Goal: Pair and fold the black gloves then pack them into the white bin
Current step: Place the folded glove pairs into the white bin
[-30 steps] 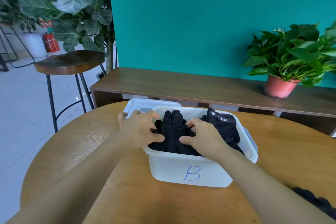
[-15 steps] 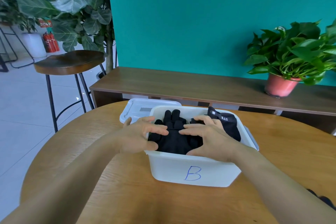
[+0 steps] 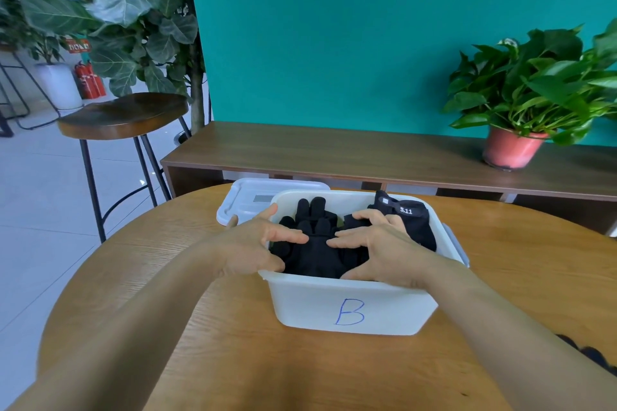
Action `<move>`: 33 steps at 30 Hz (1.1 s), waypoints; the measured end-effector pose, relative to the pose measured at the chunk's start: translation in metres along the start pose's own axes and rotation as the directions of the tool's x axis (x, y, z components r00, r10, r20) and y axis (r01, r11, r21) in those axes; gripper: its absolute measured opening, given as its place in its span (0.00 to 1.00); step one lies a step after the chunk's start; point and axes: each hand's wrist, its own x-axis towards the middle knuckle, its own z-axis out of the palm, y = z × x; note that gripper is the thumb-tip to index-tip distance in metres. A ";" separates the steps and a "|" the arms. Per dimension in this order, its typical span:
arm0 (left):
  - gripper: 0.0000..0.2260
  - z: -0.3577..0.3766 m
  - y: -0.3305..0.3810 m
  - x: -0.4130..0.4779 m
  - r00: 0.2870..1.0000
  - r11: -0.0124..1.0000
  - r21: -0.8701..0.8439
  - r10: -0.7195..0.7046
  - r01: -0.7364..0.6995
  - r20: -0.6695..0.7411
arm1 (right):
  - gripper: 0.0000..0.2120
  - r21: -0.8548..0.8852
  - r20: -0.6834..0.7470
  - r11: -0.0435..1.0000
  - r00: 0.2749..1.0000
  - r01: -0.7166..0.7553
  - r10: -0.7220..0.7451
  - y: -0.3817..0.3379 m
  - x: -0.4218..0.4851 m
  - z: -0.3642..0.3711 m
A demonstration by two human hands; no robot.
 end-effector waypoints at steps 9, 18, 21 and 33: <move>0.20 0.030 0.042 -0.017 0.957 0.970 -0.211 0.057 -0.121 -0.285 | 0.17 0.112 -0.276 0.993 0.961 0.036 -0.003 0.018 -0.051 -0.008; 0.18 0.141 0.139 -0.006 0.833 0.880 -0.016 0.444 -0.475 -0.330 | 0.20 0.209 -0.436 0.959 0.860 -0.191 0.266 0.092 -0.172 -0.005; 0.18 0.183 0.168 0.003 0.828 0.859 0.004 0.495 -0.512 -0.262 | 0.20 0.235 -0.417 0.928 0.833 -0.288 0.364 0.123 -0.213 0.000; 0.22 0.296 0.214 0.063 0.910 0.897 0.157 0.414 -0.413 0.025 | 0.25 0.238 -0.268 0.852 0.812 -0.466 0.519 0.212 -0.268 0.040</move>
